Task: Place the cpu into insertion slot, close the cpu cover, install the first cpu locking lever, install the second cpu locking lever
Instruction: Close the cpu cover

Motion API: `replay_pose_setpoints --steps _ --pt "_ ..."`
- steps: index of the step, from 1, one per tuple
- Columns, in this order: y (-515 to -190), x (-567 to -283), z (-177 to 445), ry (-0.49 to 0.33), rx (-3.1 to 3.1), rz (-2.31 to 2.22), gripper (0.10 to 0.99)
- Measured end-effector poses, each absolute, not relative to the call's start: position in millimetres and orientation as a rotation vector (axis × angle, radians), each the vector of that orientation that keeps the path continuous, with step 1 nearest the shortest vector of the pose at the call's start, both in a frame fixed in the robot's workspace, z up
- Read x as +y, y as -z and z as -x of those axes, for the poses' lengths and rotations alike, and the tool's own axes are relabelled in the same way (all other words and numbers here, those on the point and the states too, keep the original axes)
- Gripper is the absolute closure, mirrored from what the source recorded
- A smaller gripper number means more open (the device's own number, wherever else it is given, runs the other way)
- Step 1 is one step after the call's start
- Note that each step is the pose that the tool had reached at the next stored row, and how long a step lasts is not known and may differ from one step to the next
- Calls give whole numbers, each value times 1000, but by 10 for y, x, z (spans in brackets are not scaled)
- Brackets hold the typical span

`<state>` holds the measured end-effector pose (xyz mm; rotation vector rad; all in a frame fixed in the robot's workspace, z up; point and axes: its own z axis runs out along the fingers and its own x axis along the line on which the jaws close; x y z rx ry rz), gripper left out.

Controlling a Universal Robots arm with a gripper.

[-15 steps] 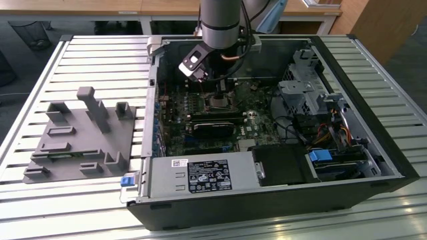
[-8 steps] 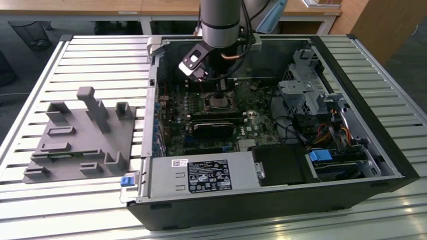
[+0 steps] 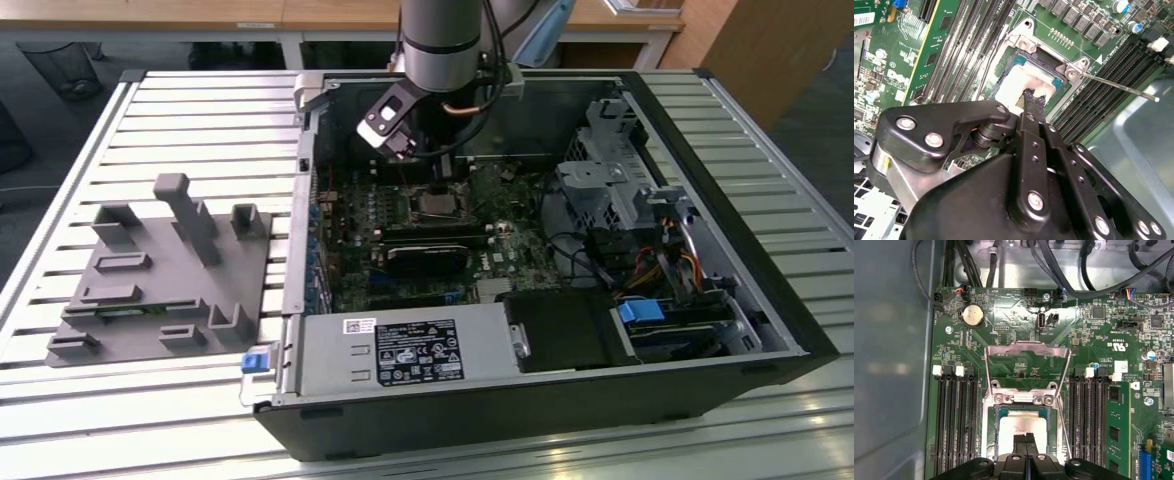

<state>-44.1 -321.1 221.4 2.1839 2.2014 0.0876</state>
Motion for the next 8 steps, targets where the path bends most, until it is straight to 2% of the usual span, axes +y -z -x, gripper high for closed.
replay_pose_setpoints --steps 8 --pt "-2250 -3211 441 -88 2201 -2184 980"
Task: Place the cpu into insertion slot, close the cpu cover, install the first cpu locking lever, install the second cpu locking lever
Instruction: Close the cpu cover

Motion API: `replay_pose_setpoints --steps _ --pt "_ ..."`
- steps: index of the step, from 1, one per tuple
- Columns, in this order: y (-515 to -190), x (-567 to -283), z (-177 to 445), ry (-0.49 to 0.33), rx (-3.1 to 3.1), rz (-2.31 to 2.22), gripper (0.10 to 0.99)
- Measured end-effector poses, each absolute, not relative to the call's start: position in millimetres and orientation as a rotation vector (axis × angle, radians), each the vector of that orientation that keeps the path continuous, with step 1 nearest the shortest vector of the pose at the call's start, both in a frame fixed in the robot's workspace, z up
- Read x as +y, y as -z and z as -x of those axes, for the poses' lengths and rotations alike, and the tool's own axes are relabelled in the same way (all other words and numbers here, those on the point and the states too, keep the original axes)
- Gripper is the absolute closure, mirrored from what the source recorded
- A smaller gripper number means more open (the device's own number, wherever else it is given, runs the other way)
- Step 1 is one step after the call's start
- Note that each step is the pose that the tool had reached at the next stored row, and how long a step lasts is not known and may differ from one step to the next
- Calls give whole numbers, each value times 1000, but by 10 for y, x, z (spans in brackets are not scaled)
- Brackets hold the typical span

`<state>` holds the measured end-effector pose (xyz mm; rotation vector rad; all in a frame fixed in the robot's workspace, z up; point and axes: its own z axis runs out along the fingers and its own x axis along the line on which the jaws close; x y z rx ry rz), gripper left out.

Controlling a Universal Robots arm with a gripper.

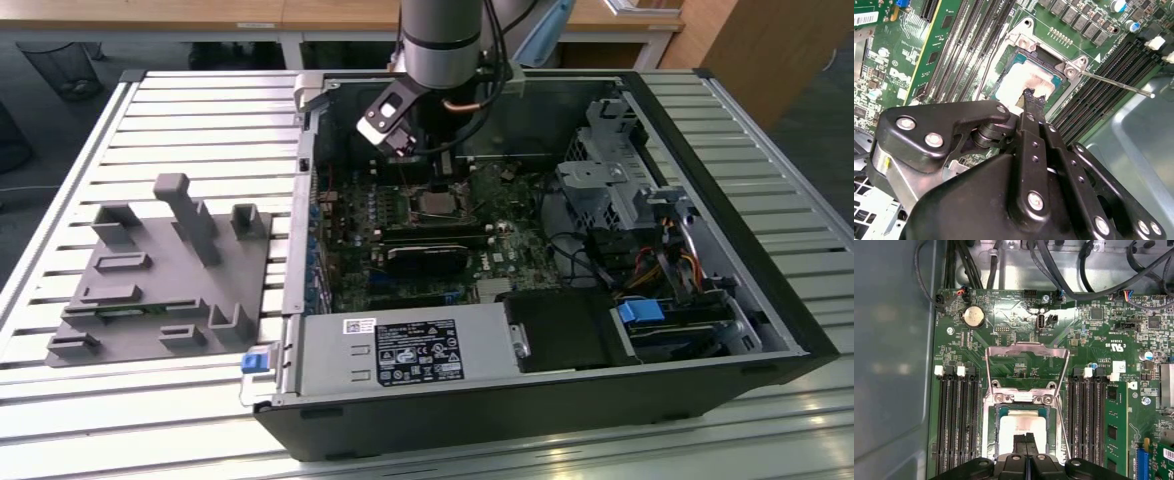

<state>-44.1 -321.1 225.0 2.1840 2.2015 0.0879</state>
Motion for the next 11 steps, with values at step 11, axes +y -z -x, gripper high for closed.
replay_pose_setpoints --steps 11 --pt "-2297 -3211 441 -87 2201 -2184 980"
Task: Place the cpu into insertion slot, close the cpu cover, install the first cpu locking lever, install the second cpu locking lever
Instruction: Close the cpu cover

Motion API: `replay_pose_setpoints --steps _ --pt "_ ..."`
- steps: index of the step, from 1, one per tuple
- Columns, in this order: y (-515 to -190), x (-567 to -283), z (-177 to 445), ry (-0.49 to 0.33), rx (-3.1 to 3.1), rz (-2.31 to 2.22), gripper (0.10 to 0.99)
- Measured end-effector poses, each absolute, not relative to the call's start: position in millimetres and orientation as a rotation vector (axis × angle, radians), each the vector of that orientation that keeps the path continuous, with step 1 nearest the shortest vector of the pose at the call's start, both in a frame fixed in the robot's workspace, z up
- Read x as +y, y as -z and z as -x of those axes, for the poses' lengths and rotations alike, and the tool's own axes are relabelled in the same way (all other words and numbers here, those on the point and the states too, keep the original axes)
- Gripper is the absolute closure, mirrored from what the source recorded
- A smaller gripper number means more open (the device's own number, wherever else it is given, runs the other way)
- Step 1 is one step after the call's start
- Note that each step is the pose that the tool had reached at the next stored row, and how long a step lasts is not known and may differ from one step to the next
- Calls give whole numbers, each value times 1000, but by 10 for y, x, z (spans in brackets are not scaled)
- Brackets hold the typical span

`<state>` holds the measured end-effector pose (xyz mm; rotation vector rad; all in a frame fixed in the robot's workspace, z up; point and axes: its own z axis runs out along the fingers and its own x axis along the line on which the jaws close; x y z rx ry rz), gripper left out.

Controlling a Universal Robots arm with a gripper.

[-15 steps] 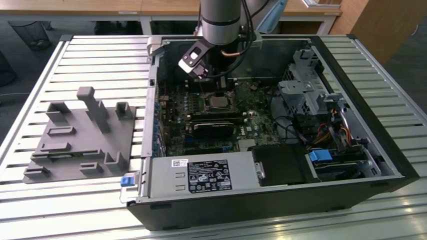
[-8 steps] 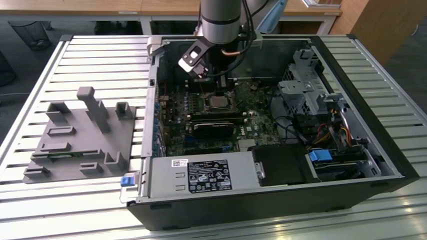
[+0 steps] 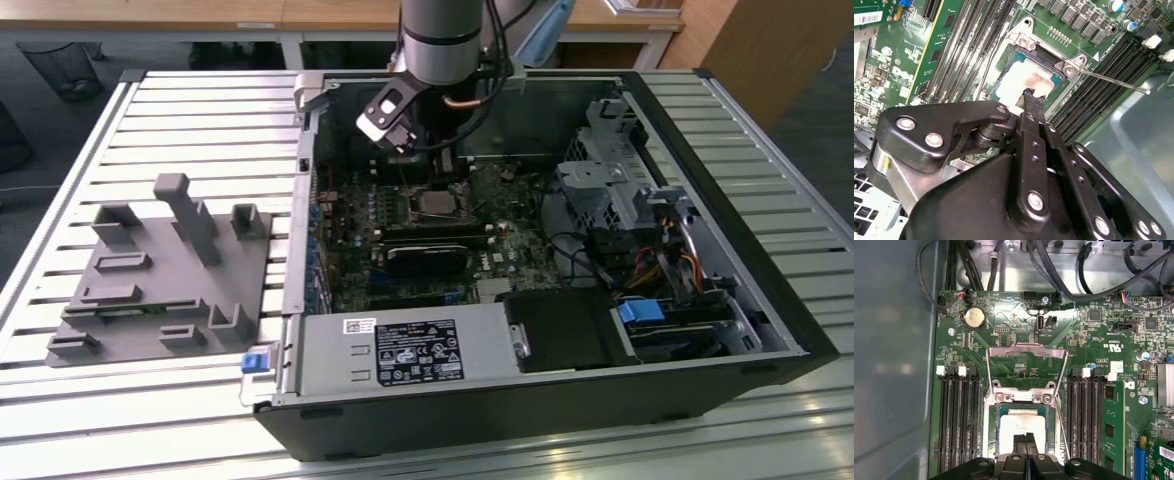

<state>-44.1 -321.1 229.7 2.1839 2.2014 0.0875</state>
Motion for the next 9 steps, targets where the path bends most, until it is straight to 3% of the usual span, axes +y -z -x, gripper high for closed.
replay_pose_setpoints --steps 9 --pt "-2323 -3224 441 -88 2202 -2184 980"
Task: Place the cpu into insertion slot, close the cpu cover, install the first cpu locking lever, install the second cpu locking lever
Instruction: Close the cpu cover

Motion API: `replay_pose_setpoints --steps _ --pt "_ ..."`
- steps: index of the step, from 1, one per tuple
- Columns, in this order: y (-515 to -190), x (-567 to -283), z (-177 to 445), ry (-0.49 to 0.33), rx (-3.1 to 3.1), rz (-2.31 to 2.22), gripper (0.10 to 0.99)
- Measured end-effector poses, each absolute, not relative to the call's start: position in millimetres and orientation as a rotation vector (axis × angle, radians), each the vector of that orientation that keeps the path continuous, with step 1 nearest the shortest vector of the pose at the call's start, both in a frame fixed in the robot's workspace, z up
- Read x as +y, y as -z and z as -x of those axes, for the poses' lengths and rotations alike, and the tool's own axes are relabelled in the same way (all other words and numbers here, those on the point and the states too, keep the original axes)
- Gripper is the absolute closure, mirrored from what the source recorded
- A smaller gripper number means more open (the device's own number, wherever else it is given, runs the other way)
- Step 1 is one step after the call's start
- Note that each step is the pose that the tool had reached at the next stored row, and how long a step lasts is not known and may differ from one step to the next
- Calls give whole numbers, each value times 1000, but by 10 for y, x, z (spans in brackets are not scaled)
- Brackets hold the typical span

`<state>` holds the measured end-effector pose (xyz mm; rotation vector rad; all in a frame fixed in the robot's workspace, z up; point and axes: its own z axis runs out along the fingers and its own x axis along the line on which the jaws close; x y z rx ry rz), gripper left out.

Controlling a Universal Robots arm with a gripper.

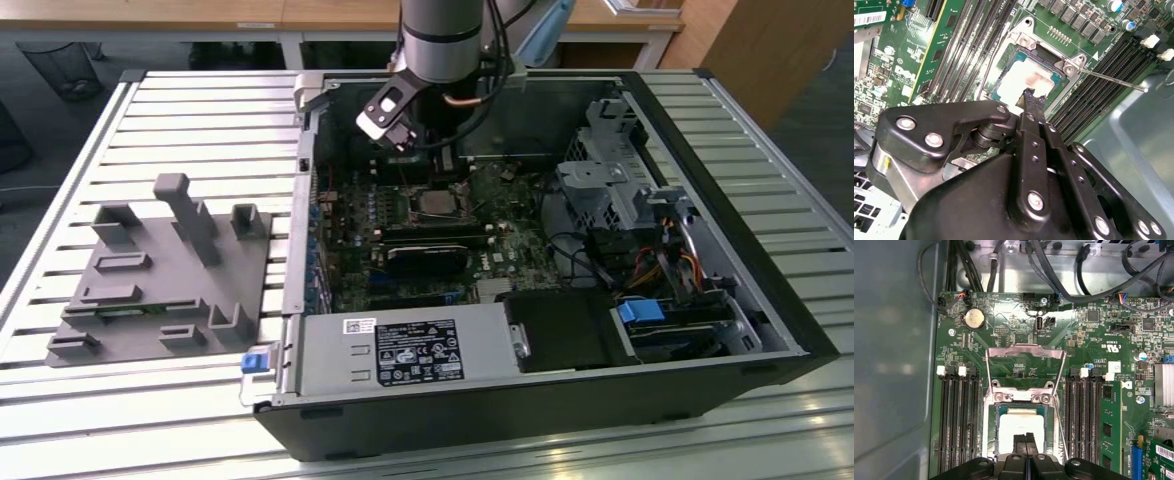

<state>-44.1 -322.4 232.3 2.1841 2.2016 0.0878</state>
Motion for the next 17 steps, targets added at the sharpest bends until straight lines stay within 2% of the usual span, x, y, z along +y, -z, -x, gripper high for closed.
replay_pose_setpoints --steps 17 --pt "-2396 -3239 439 -88 2202 -2184 980"
